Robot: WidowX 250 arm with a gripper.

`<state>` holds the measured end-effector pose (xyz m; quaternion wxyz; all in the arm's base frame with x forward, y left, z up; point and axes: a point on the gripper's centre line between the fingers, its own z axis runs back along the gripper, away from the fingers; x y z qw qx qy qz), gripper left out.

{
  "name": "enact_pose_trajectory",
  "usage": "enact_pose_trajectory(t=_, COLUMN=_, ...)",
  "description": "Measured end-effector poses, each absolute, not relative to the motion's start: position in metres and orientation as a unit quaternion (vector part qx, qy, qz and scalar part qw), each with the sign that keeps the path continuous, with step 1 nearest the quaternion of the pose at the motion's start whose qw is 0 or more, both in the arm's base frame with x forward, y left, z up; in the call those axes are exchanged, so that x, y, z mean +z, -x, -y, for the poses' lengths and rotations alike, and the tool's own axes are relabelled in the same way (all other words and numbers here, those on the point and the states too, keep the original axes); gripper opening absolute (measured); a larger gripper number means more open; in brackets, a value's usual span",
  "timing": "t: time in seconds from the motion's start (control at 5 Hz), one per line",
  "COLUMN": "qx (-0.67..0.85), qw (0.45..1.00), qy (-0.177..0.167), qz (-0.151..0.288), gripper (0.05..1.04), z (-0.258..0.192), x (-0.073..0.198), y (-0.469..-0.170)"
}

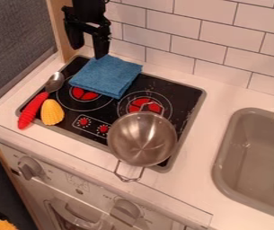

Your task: Move the red ladle on the right burner

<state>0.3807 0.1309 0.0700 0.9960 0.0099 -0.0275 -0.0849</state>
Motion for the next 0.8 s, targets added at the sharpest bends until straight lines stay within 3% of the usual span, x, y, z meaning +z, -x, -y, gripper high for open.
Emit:
enact_pose_trajectory(t=0.2, qx=-0.085, qw=0.996, qy=-0.002, qz=0.011, gripper=0.999, z=-0.130, x=0.056, y=-0.377)
enact_pose_trajectory(t=0.4, qx=-0.083, qw=0.996, qy=-0.003, qz=-0.016, gripper=0.999, z=-0.135, x=0.033, y=-0.355)
enact_pose_trajectory(t=0.6, qx=-0.063, qw=0.998, qy=-0.024, qz=0.009, gripper=0.999, z=-0.152, x=0.043, y=-0.333)
enact_pose_trajectory(t=0.8, qx=-0.032, qw=0.999, qy=-0.037, qz=0.004, gripper=0.999, z=-0.165, x=0.035, y=-0.319)
